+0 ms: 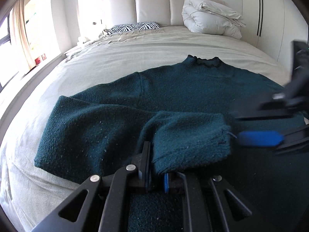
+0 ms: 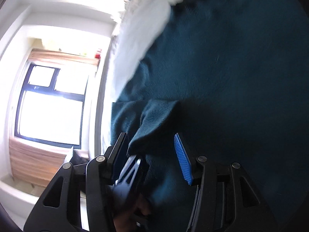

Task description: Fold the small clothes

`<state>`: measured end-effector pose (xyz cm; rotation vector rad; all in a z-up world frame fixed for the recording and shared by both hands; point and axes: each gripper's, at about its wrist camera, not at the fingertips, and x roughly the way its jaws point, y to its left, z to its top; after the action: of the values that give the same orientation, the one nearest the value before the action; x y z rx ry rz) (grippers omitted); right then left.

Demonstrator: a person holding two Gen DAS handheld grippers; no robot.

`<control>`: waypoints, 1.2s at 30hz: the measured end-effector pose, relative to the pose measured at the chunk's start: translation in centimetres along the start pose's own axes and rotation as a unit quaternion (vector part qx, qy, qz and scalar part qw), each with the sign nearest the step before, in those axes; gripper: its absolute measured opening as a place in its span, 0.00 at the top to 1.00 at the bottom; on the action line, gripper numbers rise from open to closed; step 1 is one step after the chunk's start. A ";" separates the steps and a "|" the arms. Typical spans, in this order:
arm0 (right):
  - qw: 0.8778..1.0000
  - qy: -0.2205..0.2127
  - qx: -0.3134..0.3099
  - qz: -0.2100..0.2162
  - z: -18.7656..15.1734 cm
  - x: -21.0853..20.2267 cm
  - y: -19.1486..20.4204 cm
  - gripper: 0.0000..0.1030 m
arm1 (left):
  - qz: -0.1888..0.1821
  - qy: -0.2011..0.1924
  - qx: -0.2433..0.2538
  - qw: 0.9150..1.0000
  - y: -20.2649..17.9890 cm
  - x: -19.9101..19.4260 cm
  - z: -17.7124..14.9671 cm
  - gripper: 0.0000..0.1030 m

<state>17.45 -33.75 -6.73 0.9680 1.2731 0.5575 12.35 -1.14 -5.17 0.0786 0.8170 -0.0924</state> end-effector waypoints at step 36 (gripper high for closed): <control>0.940 -0.190 -0.129 -0.252 8.7 -12.6 -2.6 0.93 | -0.111 -0.053 -0.227 0.966 14.6 -3.6 2.7 0.65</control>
<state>22.28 -47.73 -2.18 0.4686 1.0118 0.1188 13.53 13.22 -0.18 -0.4478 0.7211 -0.1180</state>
